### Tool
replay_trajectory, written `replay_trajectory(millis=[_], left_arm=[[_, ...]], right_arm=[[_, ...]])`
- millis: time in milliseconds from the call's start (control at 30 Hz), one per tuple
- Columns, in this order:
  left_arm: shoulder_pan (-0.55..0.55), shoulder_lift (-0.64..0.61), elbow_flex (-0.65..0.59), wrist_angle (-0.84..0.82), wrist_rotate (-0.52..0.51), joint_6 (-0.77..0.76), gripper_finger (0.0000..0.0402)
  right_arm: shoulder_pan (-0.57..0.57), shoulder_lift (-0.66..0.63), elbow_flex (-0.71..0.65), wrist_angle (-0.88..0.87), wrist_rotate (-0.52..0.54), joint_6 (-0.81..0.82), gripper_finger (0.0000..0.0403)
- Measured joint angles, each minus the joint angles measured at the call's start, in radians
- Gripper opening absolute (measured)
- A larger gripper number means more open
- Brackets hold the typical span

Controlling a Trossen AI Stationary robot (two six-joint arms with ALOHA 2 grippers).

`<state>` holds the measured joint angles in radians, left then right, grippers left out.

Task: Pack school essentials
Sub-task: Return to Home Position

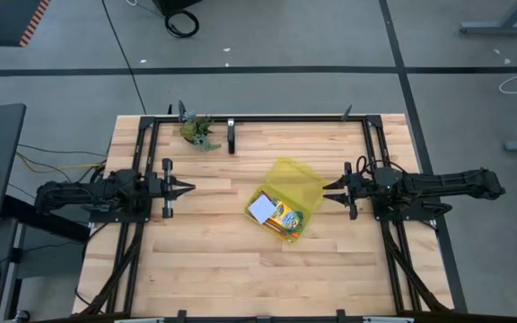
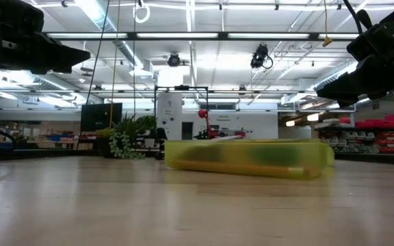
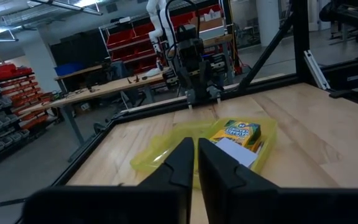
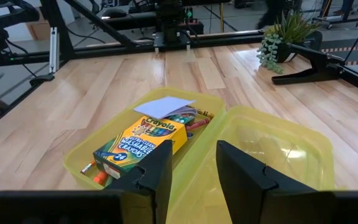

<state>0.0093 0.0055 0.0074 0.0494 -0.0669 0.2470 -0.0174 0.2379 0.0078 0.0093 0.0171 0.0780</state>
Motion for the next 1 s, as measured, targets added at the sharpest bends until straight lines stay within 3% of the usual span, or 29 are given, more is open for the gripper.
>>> replay_trajectory(millis=[567,1000], left_arm=[[0.000,0.000,0.000,0.000,0.000,0.000,0.0021],[0.000,0.000,0.000,-0.001,0.000,0.000,0.0036]], right_arm=[[0.000,0.000,0.000,0.000,0.000,0.000,0.0131],[0.000,0.000,0.000,0.000,0.000,0.000,0.0131]])
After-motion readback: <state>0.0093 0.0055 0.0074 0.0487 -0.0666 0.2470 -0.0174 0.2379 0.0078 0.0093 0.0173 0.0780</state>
